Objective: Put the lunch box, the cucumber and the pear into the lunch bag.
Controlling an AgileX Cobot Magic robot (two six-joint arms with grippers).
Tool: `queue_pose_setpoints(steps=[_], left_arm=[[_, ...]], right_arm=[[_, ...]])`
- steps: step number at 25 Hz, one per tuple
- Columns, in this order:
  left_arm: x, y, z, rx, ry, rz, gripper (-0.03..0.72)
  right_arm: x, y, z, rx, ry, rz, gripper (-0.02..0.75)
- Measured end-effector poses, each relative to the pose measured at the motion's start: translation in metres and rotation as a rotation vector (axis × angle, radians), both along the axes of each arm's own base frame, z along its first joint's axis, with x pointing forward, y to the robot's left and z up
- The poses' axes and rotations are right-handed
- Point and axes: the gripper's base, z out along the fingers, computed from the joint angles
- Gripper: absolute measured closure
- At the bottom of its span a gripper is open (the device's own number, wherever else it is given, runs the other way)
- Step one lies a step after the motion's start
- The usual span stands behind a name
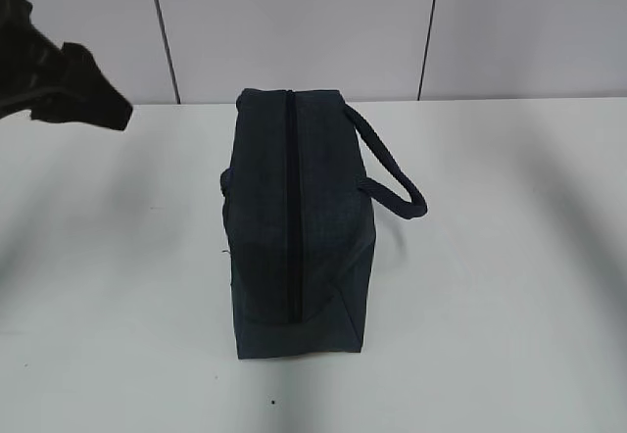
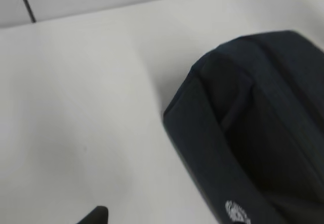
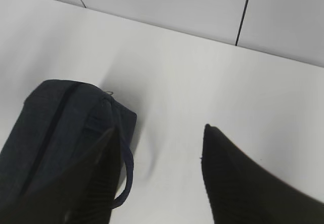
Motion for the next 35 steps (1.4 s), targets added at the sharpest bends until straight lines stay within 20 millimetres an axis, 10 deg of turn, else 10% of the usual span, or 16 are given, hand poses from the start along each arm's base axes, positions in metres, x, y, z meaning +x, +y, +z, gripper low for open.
queue_pose_setpoints(steps=[13,25,35], left_arm=[[-0.086,0.029,0.065,0.032,-0.075,0.131,0.253],[-0.204,0.055,0.106,-0.052,-0.262,0.181,0.253],[-0.266,0.069,0.036,-0.049,-0.257,0.199,0.253]], right_arm=[[-0.146,-0.001,0.073,0.023,-0.279,0.010,0.336],[-0.272,-0.004,-0.002,0.010,-0.255,0.002,0.337],[-0.340,-0.015,-0.105,-0.087,-0.262,-0.065,0.339]])
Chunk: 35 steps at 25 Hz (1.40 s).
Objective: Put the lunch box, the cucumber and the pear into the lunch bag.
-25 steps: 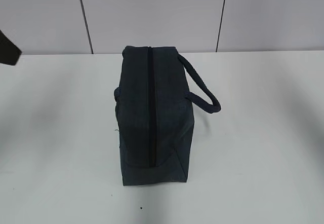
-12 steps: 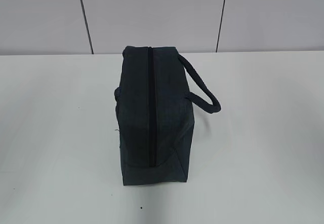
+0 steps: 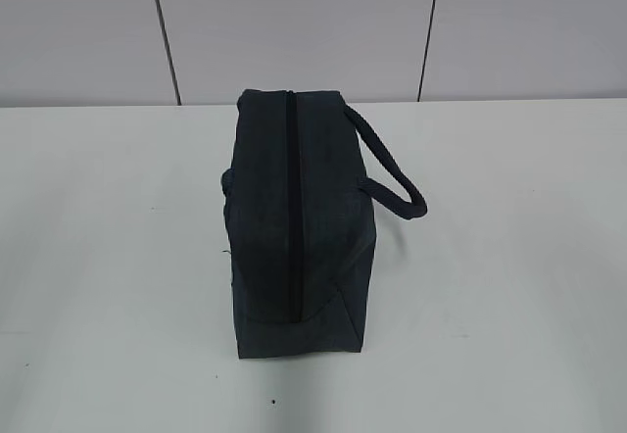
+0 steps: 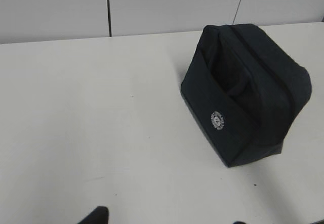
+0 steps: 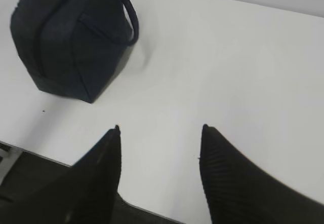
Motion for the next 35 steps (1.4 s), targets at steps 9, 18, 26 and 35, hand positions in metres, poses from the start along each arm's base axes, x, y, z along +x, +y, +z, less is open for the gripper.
queue_pose_setpoints(steps=[9,18,26,35], left_arm=[[-0.027,0.012,-0.057,0.032,-0.128,0.048,0.253],[-0.019,0.015,-0.071,0.064,-0.143,0.077,0.253],[-0.019,0.016,-0.071,0.075,-0.146,0.084,0.253],[-0.019,0.016,-0.071,0.075,-0.146,0.084,0.253]], right_arm=[[-0.017,-0.012,-0.062,-0.084,-0.005,-0.105,0.340],[0.001,-0.013,-0.093,-0.065,0.052,-0.127,0.389],[0.006,-0.013,-0.097,-0.038,0.043,-0.151,0.403],[0.007,-0.013,-0.097,-0.036,0.043,-0.152,0.403]])
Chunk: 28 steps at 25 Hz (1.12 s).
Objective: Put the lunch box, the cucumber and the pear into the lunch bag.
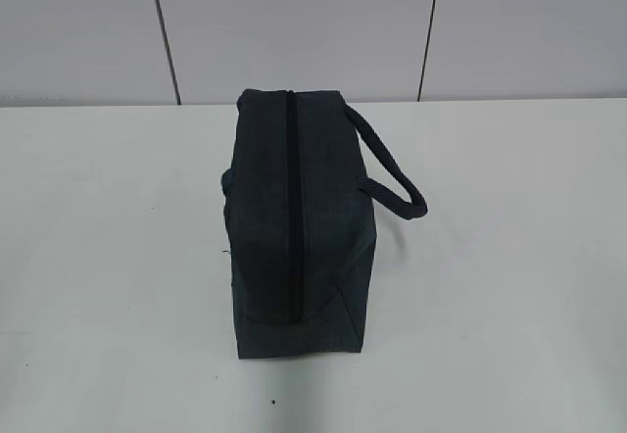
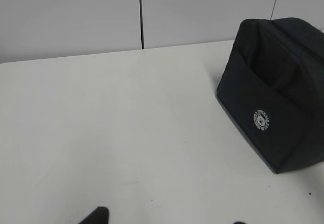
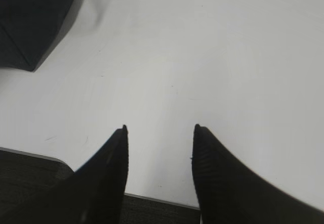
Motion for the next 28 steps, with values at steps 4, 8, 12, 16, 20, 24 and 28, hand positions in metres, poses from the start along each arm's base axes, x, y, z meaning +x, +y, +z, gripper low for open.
queue_pose_setpoints(steps=[4,8,12,16,20,24,28], left_arm=[[0.0000,0.0000,0.0000,0.000,0.000,0.001,0.253],[-0.0005,-0.0006,0.0000,-0.001,-0.003,0.073,0.253],[-0.0031,-0.0018,-0.0003,-0.002,-0.021,0.206,0.253],[-0.0038,-0.0025,-0.0007,-0.002,-0.025,0.268,0.253],[-0.0038,-0.0025,-0.0007,-0.002,-0.025,0.271,0.253],[-0.0038,-0.0025,-0.0007,-0.002,-0.025,0.271,0.253],[-0.0038,-0.0025,-0.0007,-0.002,-0.025,0.271,0.253]], right_arm=[[0.0001,0.0000,0.0001,0.002,-0.001,-0.001,0.404],[0.0001,0.0000,0.0001,0.002,-0.001,-0.001,0.405],[-0.0016,0.0000,0.0000,0.002,-0.013,-0.001,0.405],[-0.0023,-0.0002,0.0001,0.001,-0.021,-0.002,0.405],[-0.0023,-0.0004,0.0001,-0.001,-0.021,-0.003,0.405],[-0.0023,-0.0004,0.0001,-0.001,-0.021,-0.003,0.405],[-0.0023,-0.0004,0.0001,-0.001,-0.021,-0.003,0.405]])
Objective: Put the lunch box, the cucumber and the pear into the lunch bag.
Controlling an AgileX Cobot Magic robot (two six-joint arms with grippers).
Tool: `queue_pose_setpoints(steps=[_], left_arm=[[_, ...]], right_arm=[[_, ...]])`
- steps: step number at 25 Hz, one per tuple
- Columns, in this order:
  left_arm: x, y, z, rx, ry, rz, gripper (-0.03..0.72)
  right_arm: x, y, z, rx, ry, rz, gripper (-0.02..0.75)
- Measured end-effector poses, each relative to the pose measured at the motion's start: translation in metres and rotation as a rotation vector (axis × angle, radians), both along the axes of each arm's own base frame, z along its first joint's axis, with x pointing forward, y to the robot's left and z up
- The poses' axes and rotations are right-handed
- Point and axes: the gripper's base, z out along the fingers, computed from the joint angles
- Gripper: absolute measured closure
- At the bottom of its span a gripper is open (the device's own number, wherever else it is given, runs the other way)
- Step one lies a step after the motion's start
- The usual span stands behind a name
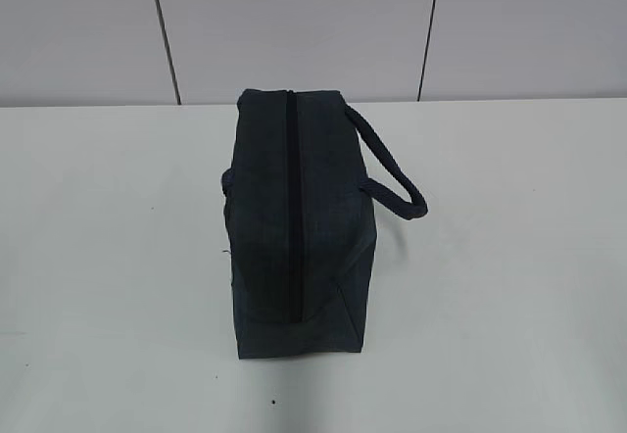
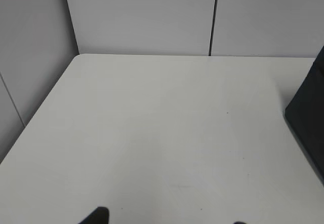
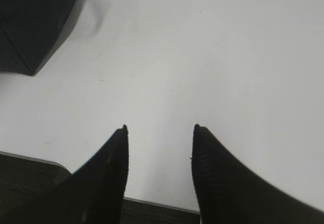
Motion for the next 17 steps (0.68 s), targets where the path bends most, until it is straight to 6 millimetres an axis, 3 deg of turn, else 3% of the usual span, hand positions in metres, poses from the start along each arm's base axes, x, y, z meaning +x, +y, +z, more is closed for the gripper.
queue_pose_setpoints(steps=[17], left_arm=[[0.0000,0.0000,0.0000,-0.001,0.000,0.000,0.253]], right_arm=[[0.0000,0.0000,0.0000,0.002,0.000,-0.001,0.406]])
